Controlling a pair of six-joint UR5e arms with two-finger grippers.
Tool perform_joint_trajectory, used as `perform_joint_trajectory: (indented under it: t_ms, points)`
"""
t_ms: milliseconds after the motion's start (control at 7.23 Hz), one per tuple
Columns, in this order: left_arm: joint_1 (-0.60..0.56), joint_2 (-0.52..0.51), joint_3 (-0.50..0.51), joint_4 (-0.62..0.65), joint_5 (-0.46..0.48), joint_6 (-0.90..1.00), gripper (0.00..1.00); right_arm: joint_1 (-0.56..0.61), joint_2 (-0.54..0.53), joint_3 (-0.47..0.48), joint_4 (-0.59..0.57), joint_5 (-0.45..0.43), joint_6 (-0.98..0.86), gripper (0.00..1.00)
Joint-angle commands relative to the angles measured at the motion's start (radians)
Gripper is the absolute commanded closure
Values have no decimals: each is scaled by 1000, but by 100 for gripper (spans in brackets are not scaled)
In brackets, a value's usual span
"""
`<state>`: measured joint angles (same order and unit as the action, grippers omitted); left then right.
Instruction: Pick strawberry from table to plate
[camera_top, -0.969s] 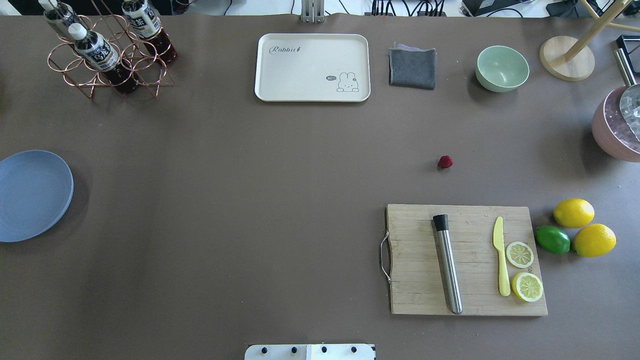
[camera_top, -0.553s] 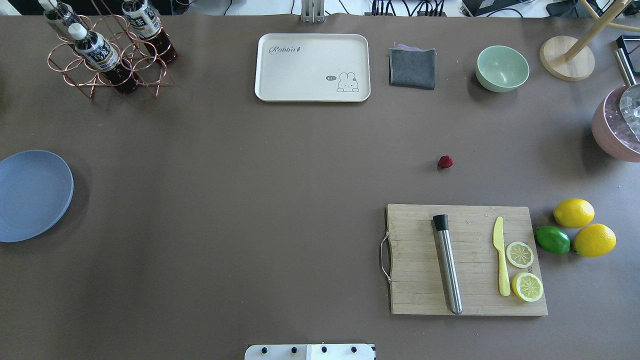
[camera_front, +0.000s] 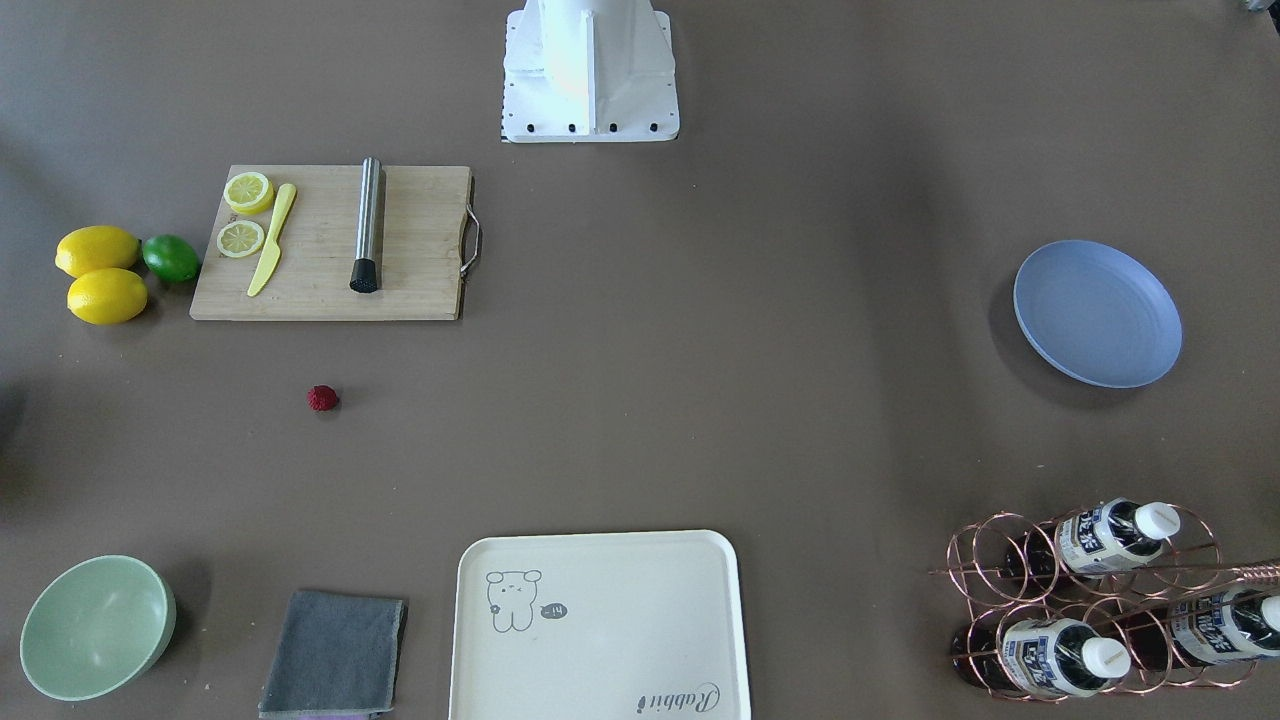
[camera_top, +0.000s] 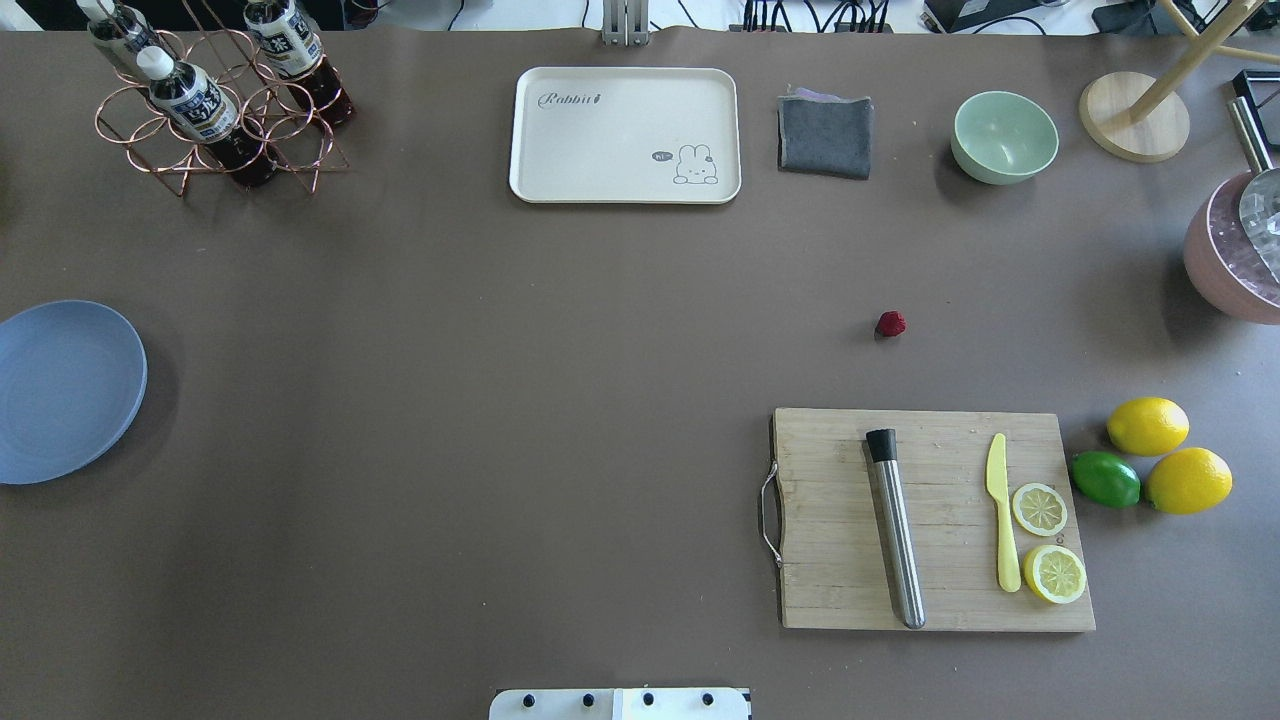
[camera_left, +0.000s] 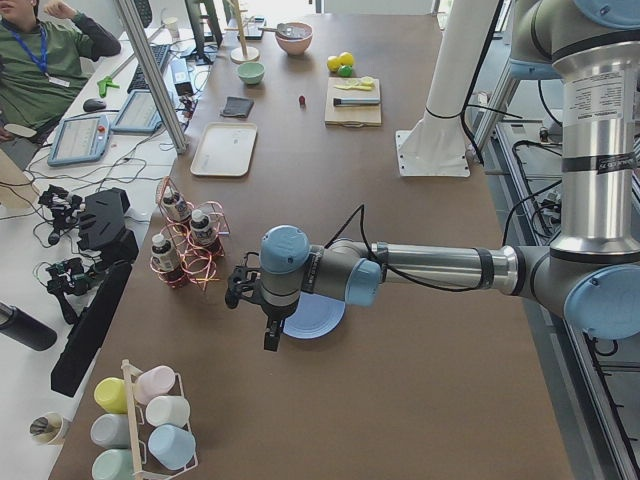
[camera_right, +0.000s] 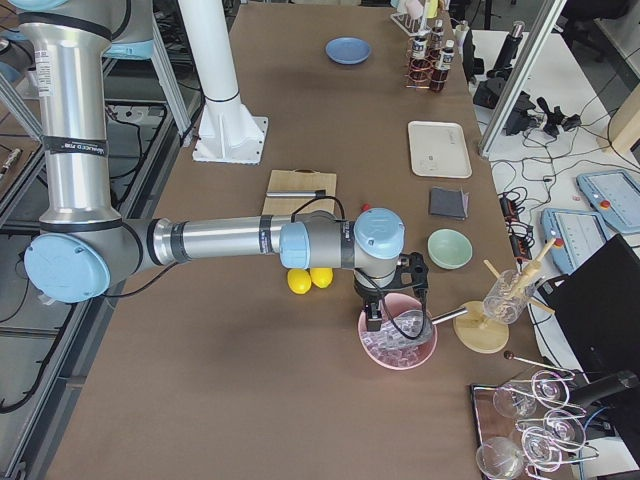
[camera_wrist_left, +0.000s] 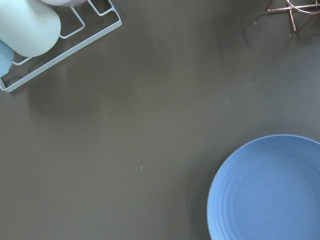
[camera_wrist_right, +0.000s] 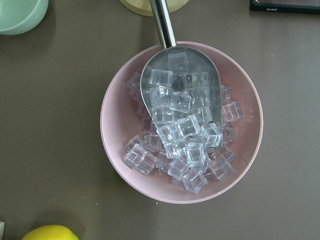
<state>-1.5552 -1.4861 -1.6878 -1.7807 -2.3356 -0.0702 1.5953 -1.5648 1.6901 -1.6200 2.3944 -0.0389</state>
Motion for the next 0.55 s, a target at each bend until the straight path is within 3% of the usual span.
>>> perform_joint_trajectory:
  t_ms: [0, 415]
  points:
    - [1, -57, 26, -3, 5, -90, 2, 0, 5, 5, -1, 0, 2, 0]
    - [1, -82, 86, -40, -2, -94, 2, 0, 22, 6, 0, 2, 4, 0]
